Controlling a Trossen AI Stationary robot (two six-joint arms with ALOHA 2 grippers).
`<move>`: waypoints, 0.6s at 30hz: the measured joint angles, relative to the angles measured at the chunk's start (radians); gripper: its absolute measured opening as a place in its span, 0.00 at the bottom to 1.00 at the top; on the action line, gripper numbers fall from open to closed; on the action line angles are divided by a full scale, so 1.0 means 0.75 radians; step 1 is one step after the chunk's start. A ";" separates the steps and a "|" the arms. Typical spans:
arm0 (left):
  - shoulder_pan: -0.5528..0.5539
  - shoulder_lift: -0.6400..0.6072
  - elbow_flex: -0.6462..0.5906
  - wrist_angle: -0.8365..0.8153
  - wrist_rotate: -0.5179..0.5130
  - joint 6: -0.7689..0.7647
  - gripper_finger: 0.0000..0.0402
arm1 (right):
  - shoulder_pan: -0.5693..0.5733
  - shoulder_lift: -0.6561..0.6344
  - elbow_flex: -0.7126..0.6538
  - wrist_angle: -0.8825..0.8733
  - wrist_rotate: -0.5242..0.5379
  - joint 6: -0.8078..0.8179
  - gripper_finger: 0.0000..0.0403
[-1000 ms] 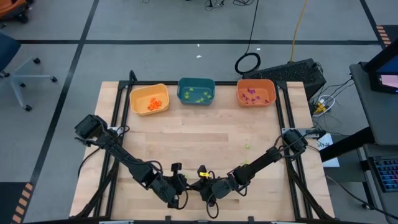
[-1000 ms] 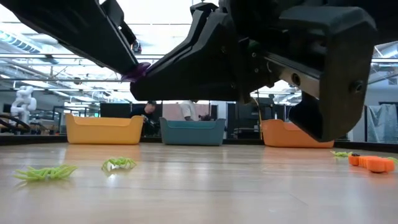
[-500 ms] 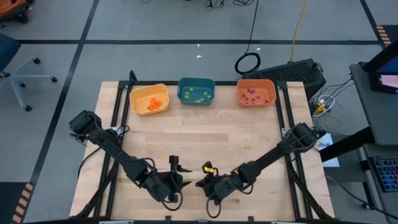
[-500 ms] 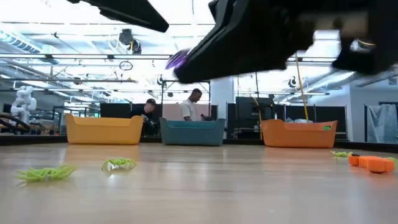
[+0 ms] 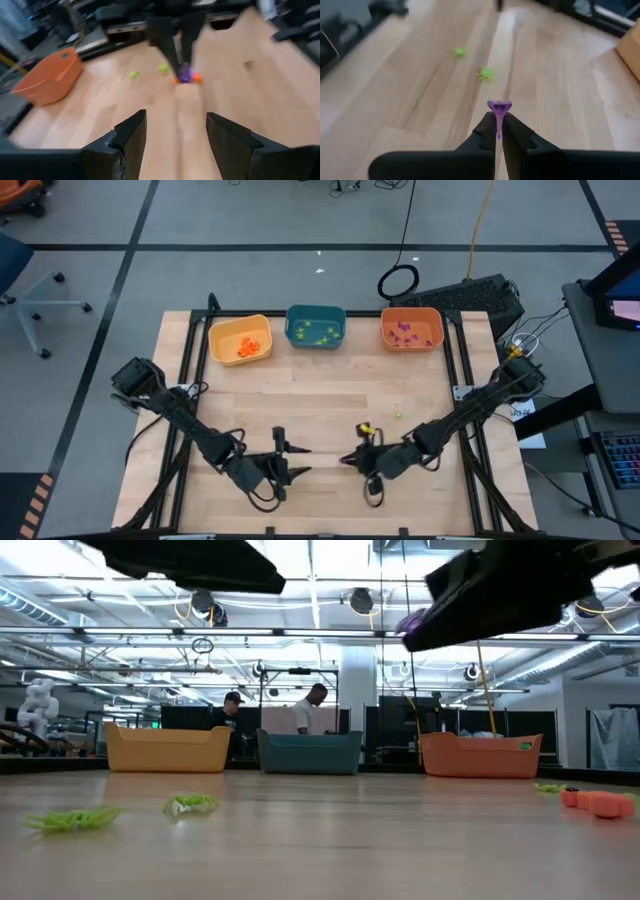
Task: Sort Halloween decoration
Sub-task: Put the violet witch hat toy into the orange bin
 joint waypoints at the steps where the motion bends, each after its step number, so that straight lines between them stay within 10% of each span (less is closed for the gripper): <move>1: 0.003 0.000 -0.037 0.088 0.023 0.025 0.51 | 0.001 -0.029 -0.054 0.070 0.003 0.015 0.00; 11: 0.012 0.000 -0.263 0.532 0.053 0.098 0.51 | -0.029 -0.141 -0.392 0.929 0.074 -0.041 0.00; 18: 0.012 0.000 -0.264 0.558 0.057 0.109 0.51 | -0.100 -0.143 -0.413 1.123 0.074 -0.057 0.00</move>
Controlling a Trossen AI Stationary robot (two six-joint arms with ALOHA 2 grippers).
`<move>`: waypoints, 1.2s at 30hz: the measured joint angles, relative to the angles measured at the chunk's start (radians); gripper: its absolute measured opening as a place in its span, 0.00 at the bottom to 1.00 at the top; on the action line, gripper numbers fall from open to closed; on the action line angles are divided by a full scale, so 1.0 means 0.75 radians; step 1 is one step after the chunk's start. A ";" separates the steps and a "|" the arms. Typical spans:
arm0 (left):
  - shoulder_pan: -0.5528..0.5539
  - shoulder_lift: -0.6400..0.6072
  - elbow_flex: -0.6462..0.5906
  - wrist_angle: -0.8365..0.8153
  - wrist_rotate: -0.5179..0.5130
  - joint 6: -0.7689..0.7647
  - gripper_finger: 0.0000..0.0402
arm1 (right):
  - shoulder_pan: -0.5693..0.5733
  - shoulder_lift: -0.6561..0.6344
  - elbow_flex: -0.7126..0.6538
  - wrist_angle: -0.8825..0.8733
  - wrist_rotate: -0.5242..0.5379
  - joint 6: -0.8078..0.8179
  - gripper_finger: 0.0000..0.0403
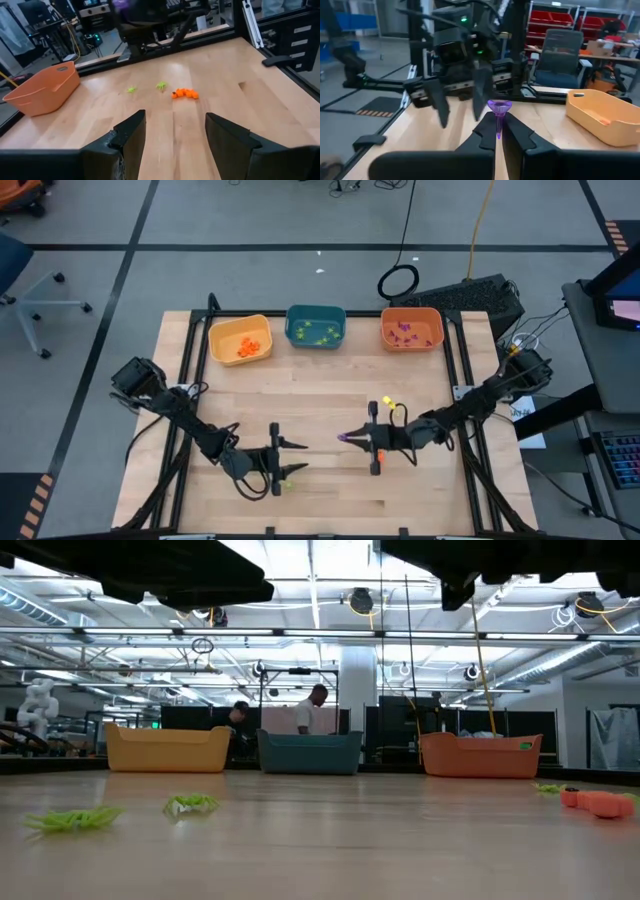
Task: Sort Halloween decoration
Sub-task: Put the violet witch hat toy into the orange bin
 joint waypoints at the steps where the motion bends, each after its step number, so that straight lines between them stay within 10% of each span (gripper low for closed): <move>1: 0.000 0.000 0.000 0.000 0.000 0.001 0.51 | -0.012 -0.001 0.000 0.003 0.000 0.010 0.00; 36: 0.001 0.000 0.000 -0.007 -0.016 -0.011 0.51 | -0.084 0.001 0.001 -0.003 -0.032 -0.072 0.00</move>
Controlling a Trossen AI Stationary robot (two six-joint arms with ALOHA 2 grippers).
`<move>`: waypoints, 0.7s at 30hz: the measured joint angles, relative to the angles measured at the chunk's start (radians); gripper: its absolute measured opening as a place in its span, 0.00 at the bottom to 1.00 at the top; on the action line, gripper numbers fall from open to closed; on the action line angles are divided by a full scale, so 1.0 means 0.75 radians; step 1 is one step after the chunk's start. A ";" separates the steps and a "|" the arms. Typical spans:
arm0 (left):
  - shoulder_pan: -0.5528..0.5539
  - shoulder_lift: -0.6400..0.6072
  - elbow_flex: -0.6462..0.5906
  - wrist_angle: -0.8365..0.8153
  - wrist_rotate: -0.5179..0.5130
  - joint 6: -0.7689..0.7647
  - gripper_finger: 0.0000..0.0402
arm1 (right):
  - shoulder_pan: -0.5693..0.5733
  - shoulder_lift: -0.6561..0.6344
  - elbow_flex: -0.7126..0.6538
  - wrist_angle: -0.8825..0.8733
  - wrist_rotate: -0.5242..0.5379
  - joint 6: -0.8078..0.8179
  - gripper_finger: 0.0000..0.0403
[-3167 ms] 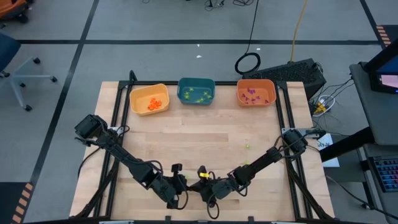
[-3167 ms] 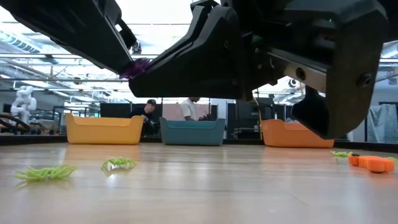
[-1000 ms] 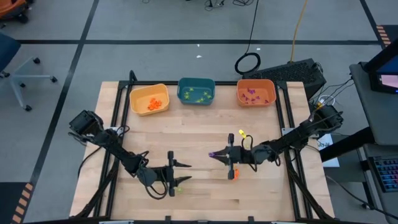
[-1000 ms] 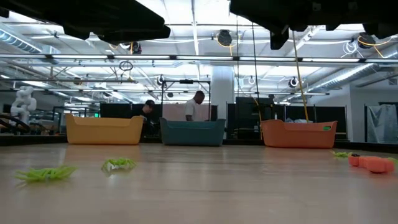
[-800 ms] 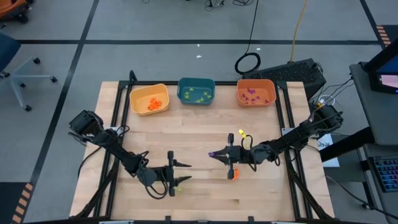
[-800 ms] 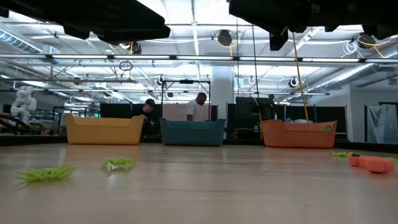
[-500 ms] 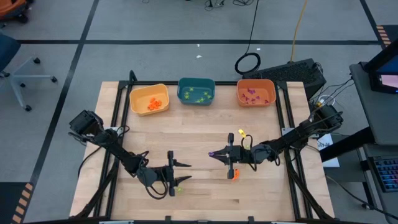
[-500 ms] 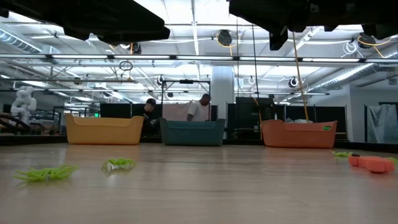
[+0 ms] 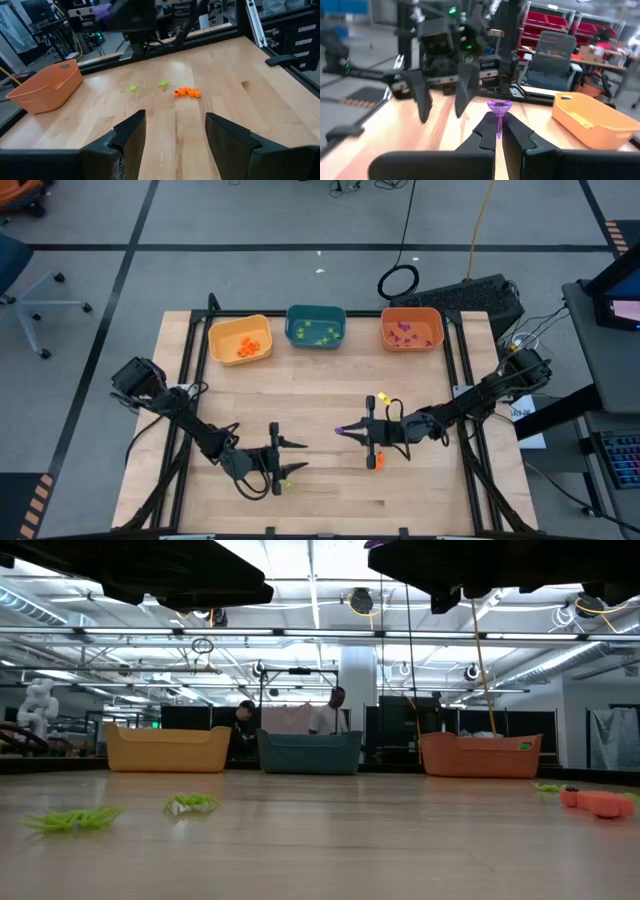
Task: Sort Halloween decoration
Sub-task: Put the violet witch hat toy into the orange bin
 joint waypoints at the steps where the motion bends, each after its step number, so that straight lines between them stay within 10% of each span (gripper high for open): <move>1: 0.000 0.000 0.000 0.000 0.000 0.000 0.51 | 0.000 0.000 0.000 -0.009 -0.019 -0.035 0.00; 21: -0.001 0.000 0.000 -0.001 0.057 -0.003 0.38 | 0.000 0.000 0.001 -0.057 -0.047 -0.355 0.00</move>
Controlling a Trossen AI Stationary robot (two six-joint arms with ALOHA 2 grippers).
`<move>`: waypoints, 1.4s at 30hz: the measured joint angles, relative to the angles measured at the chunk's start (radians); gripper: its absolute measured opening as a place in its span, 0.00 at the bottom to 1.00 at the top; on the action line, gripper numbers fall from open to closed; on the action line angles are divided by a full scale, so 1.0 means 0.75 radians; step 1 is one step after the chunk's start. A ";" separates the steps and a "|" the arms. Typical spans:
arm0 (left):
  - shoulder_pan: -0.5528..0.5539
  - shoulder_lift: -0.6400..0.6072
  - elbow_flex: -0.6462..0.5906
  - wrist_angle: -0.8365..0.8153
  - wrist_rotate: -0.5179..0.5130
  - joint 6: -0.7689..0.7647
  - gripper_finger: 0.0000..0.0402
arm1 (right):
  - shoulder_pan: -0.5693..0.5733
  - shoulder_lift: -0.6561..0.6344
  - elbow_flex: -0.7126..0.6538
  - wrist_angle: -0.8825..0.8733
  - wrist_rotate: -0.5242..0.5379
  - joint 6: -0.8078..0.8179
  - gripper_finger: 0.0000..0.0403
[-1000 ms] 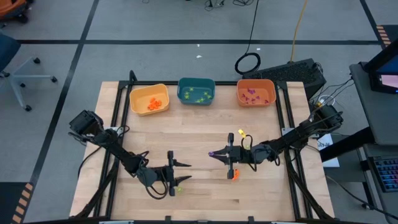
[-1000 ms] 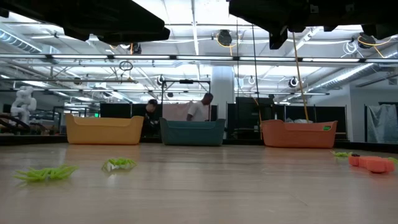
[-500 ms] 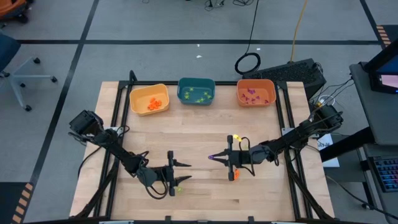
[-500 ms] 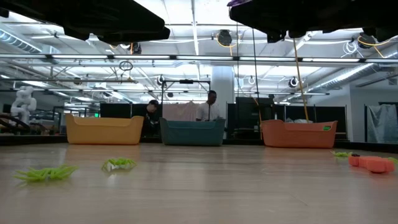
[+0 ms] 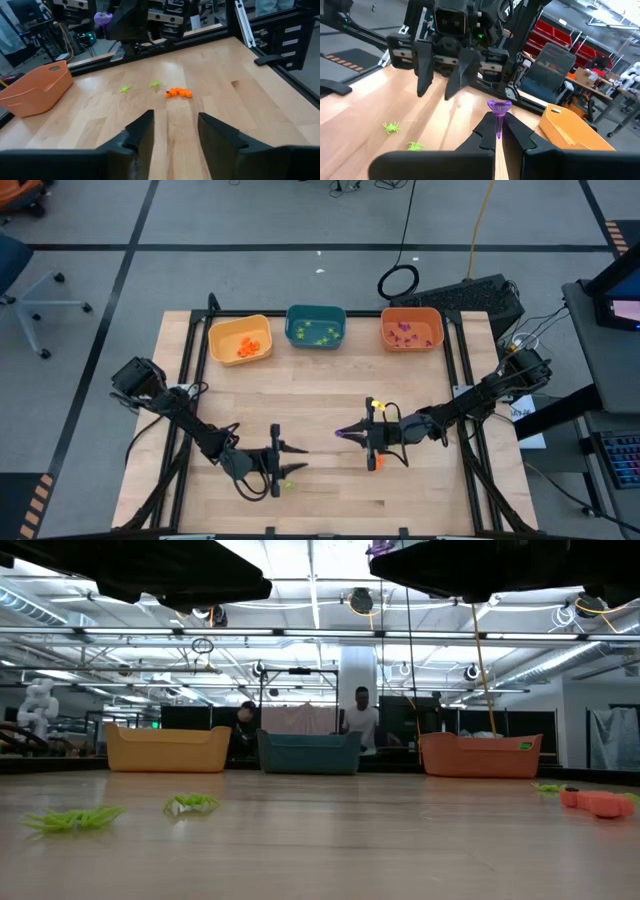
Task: Sort Halloween decoration
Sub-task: Put the violet witch hat toy into the orange bin
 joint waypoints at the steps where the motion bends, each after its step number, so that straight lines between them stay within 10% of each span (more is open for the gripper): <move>1: 0.000 0.000 0.000 -0.002 0.000 0.000 0.35 | -0.001 0.000 0.000 -0.007 0.005 0.000 0.00; 16: 0.057 0.000 0.000 -0.009 -0.004 -0.001 0.02 | -0.269 -0.423 0.001 -0.867 0.173 0.404 0.00; 26: 0.174 0.000 0.001 -0.056 0.072 -0.015 0.01 | -0.666 -0.744 0.001 -1.351 0.172 0.505 0.00; 42: 0.212 0.000 0.001 -0.079 0.110 -0.105 0.02 | -1.420 -0.693 0.003 -1.530 -0.214 0.610 0.00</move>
